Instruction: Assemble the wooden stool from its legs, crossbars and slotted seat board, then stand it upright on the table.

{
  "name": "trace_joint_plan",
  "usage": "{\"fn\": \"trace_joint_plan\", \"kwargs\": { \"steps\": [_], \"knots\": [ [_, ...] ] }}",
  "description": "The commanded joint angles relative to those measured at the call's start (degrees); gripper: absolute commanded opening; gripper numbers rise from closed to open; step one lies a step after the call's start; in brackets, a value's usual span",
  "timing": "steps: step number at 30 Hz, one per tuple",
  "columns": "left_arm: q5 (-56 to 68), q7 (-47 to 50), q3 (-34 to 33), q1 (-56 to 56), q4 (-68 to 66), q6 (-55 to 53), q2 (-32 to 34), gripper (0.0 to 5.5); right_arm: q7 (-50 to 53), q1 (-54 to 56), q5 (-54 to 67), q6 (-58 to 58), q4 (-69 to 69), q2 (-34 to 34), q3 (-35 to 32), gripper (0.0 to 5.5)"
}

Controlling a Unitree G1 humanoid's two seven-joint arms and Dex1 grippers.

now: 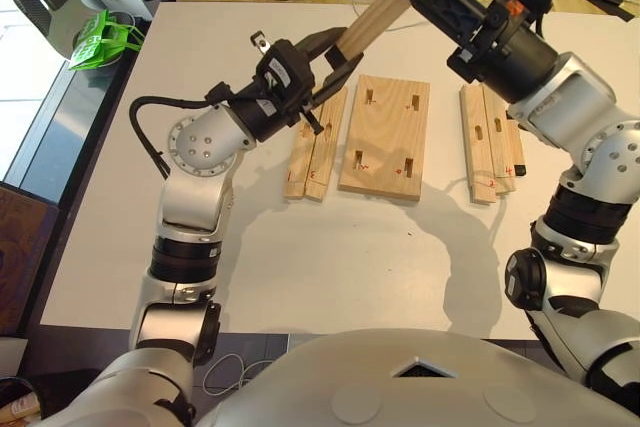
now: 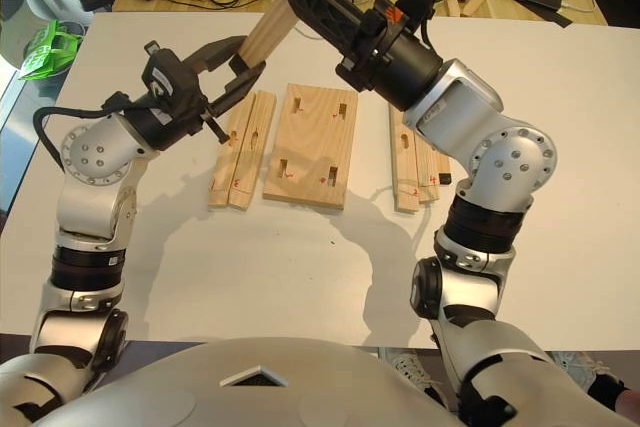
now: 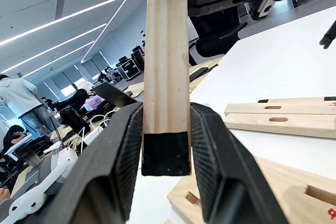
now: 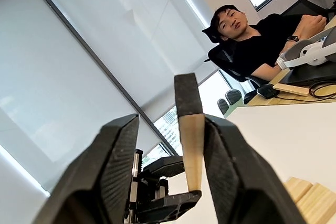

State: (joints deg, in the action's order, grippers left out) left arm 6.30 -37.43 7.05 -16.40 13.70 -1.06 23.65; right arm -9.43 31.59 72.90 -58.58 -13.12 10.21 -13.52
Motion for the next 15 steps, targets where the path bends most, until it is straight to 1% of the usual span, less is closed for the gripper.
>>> {"fn": "trace_joint_plan", "kwargs": {
  "steps": [1,4,7,15],
  "knots": [
    [0.18,0.52,2.2,0.57,3.24,-2.05,-1.35,1.28,-0.21,-0.65,0.08,0.36,-0.77,0.47,1.14,1.35],
    [0.13,1.04,2.63,0.87,4.16,-2.72,-1.83,1.28,0.31,-0.86,0.32,0.92,-0.78,0.19,1.38,0.8],
    [0.23,1.18,2.48,0.62,4.07,-2.79,-1.66,1.28,0.93,-0.9,0.72,1.52,-0.68,-0.04,1.39,0.49],
    [-0.33,1.61,2.8,0.48,3.63,-2.65,-1.69,1.28,2.19,-1.02,0.78,3.16,-0.78,-0.85,1.6,0.41]
  ]
}}
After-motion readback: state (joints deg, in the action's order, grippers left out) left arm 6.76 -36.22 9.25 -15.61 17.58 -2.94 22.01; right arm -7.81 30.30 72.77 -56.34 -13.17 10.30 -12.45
